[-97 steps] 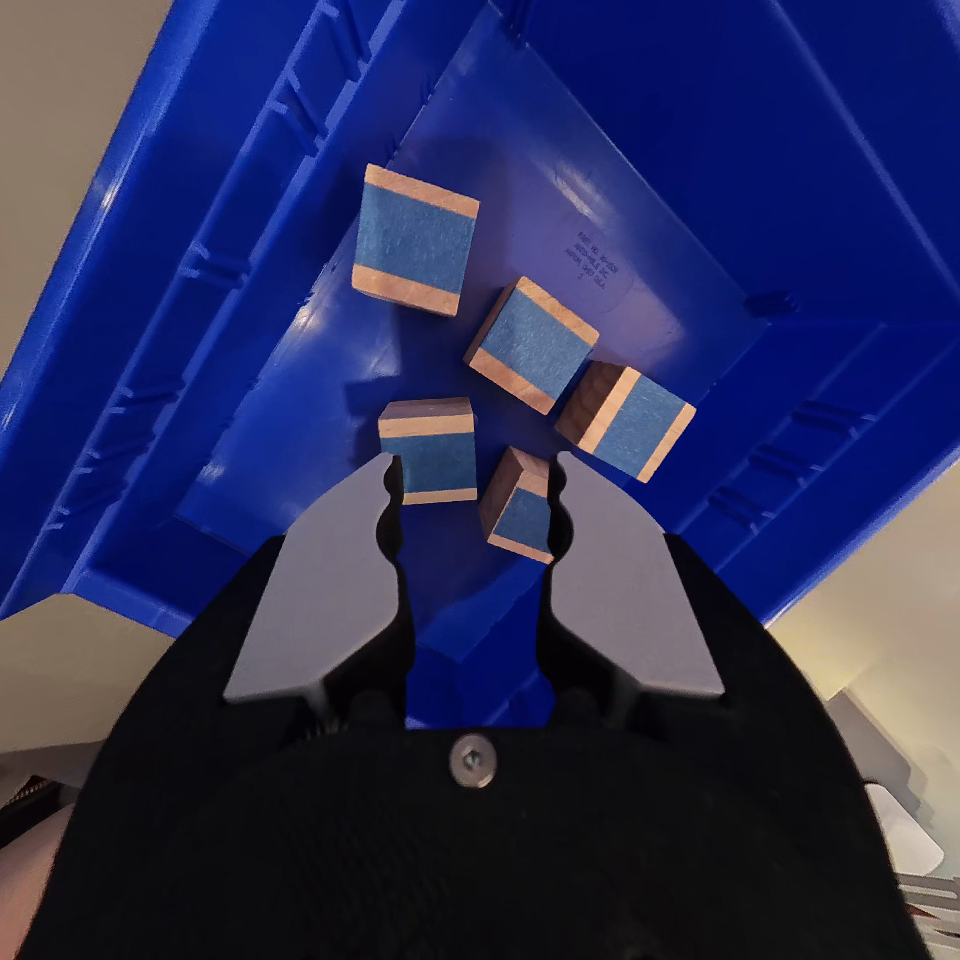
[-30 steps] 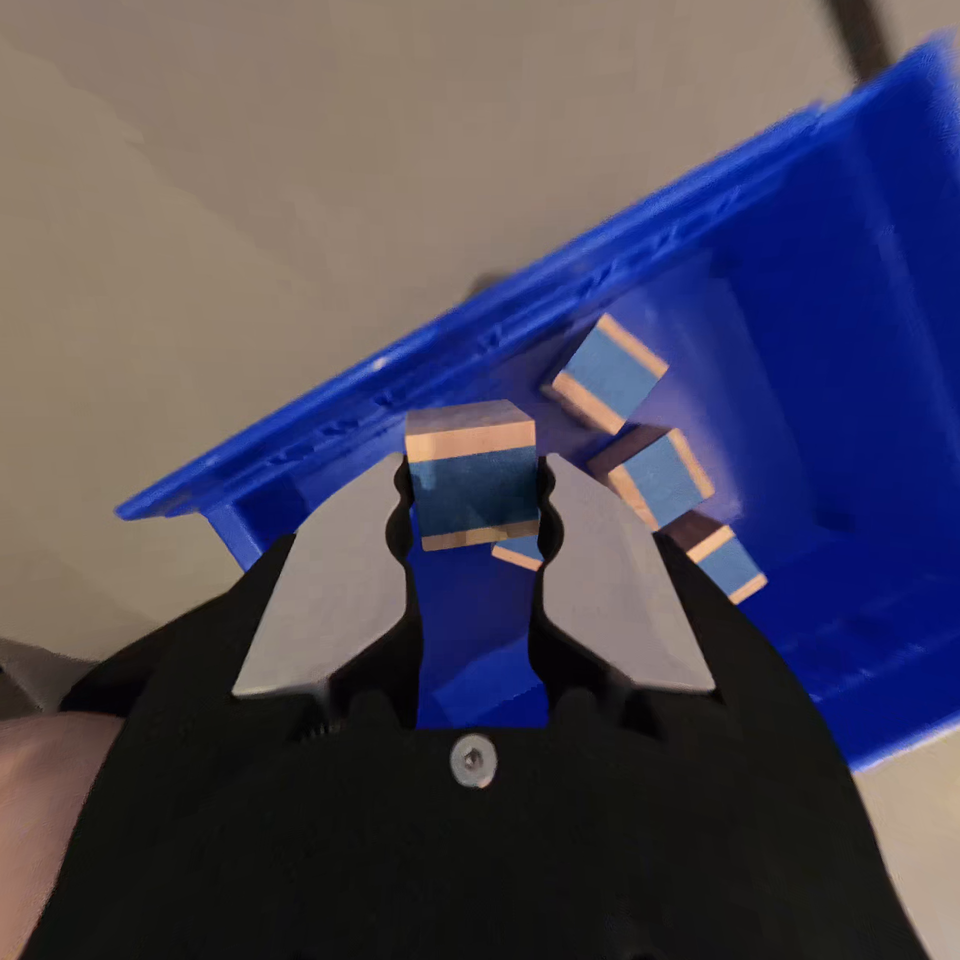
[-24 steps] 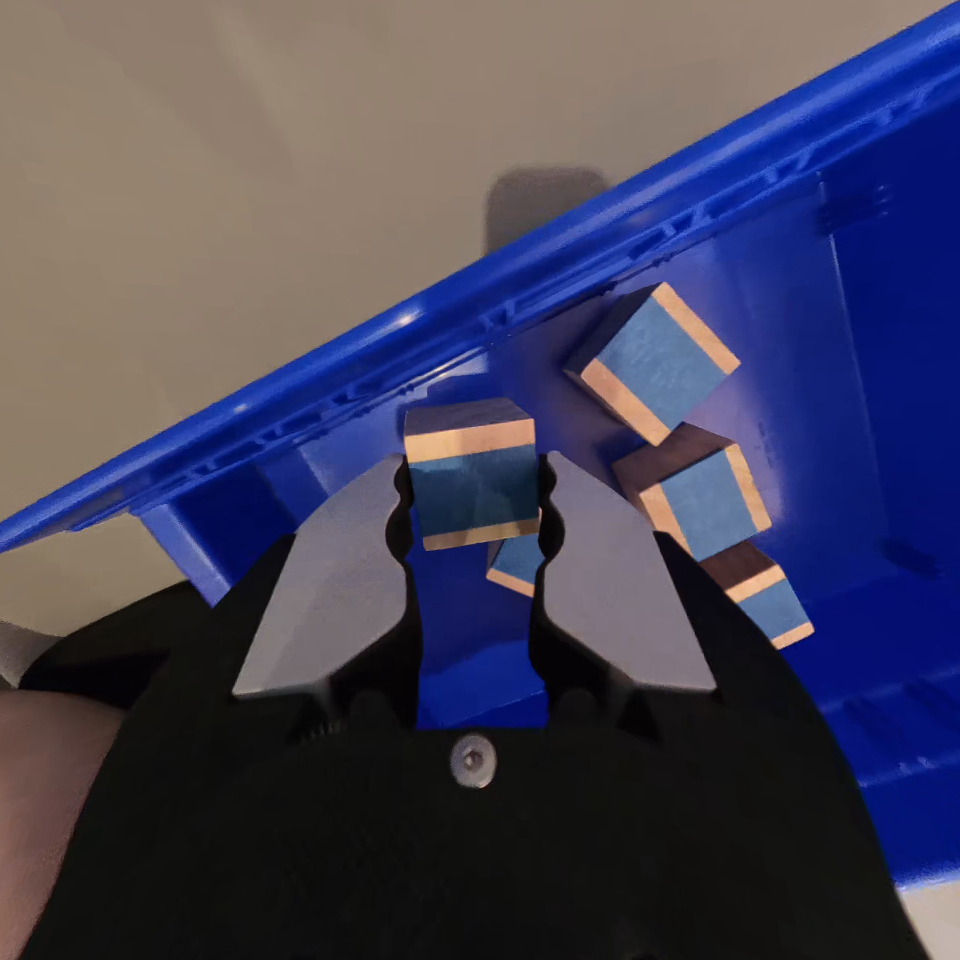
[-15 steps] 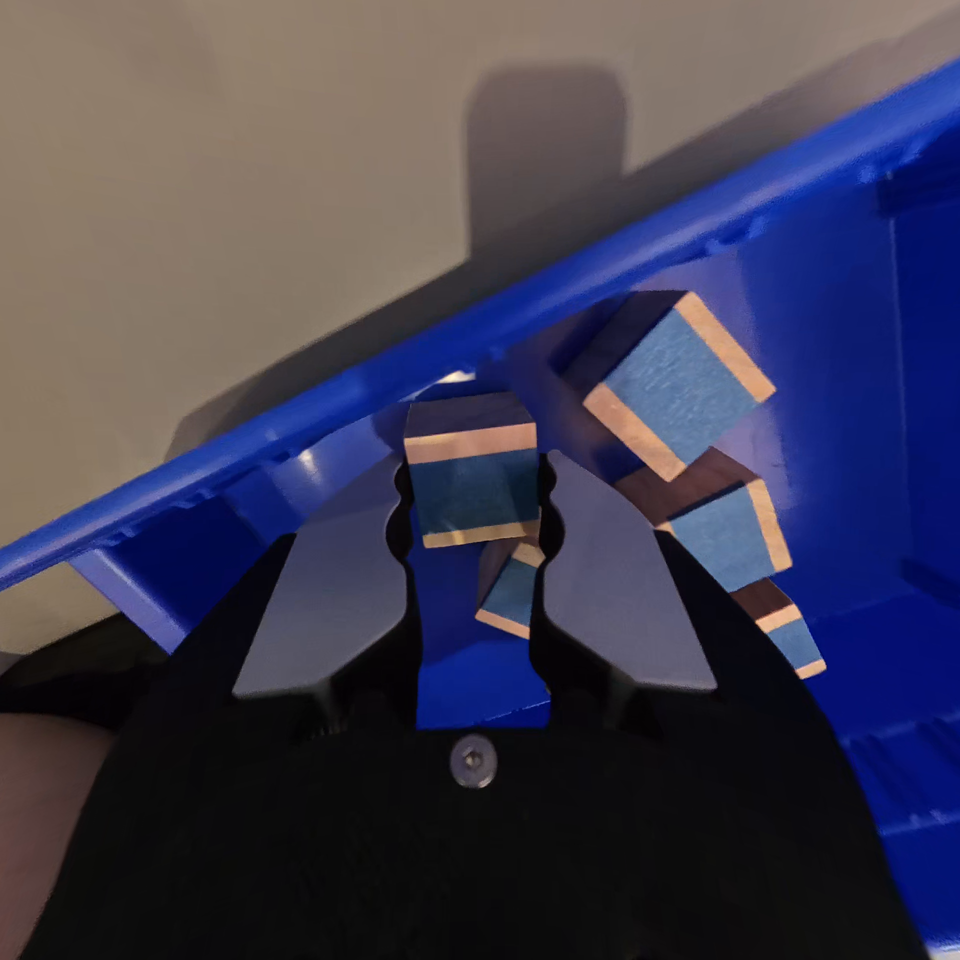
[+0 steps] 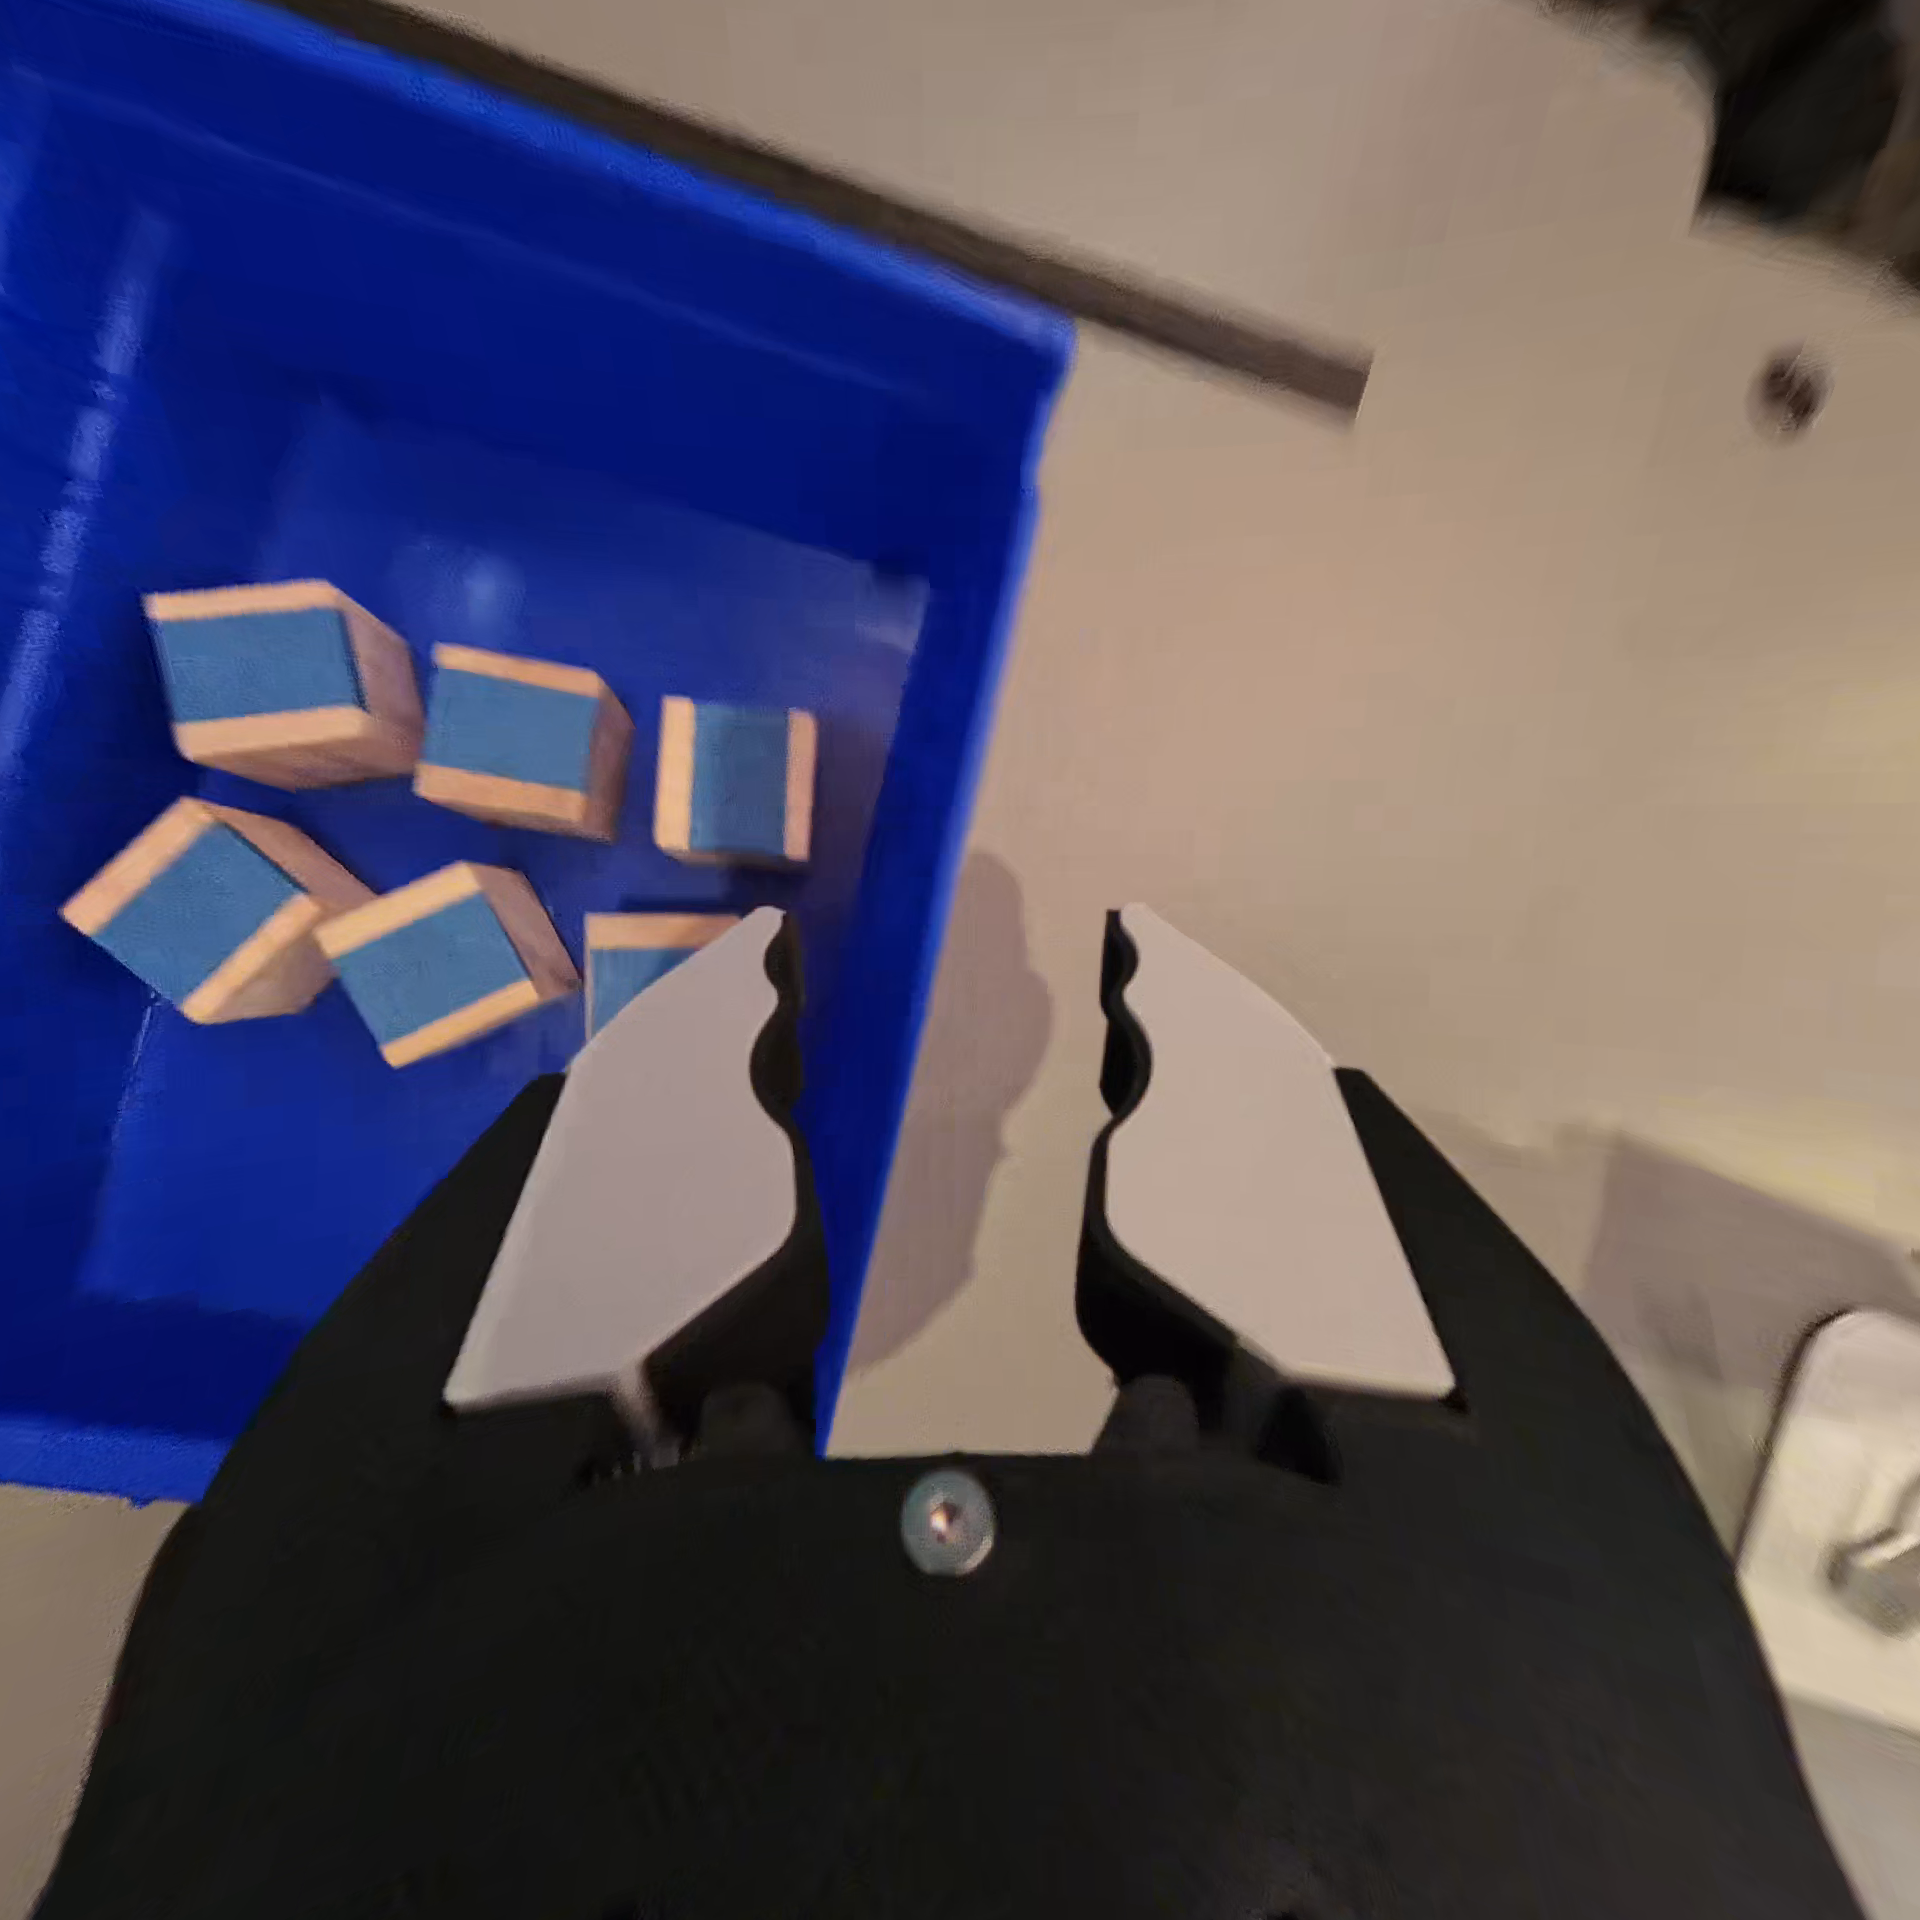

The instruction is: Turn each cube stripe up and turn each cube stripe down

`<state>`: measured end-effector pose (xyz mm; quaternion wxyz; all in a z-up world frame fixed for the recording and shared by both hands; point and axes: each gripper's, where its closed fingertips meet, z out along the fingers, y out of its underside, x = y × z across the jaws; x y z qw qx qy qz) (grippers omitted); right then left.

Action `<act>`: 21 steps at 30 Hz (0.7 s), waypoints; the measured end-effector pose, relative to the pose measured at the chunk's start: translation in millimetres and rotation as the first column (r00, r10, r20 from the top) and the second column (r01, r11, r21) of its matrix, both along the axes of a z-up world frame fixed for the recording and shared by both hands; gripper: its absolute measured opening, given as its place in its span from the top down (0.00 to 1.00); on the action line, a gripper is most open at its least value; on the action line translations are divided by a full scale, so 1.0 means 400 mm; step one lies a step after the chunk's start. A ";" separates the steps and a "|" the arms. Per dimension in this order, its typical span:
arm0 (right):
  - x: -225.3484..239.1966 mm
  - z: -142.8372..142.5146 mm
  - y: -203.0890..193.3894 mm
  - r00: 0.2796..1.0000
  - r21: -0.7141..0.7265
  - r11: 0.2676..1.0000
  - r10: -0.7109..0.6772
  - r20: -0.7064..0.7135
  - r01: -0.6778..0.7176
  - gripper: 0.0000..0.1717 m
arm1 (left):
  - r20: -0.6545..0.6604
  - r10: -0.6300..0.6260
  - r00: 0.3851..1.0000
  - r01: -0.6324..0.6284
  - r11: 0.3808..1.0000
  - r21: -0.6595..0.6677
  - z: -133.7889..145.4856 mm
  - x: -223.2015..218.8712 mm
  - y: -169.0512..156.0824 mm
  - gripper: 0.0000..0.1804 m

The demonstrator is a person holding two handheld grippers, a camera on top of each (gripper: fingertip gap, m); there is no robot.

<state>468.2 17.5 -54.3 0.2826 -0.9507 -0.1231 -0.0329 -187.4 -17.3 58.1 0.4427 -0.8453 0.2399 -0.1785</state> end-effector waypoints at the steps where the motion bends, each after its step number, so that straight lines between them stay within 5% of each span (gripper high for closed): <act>1: 0.011 -0.030 -0.010 0.998 -0.055 0.998 -0.035 -0.051 0.032 0.66 | -0.014 0.046 0.999 -0.047 0.998 -0.050 -0.024 -0.028 0.011 0.62; 4: -0.002 -0.084 -0.022 0.975 -0.159 0.986 -0.090 -0.202 0.058 0.66 | -0.065 0.215 0.974 -0.220 0.971 -0.094 -0.069 -0.117 0.058 0.61; 12: -0.004 -0.174 -0.041 0.975 -0.340 0.936 -0.157 -0.157 0.095 0.78 | -0.360 0.426 0.830 -0.516 0.832 -0.204 -0.203 -0.294 0.070 0.59; 15: -0.037 -0.184 -0.048 0.965 -0.384 0.922 -0.145 -0.217 0.053 0.96 | -0.368 0.403 0.838 -0.515 0.808 -0.288 -0.250 -0.296 0.065 0.59; 21: -0.036 -0.184 -0.048 0.975 -0.389 0.919 -0.138 -0.172 0.061 0.96 | -0.397 0.367 0.841 -0.522 0.744 -0.417 -0.315 -0.294 0.044 0.60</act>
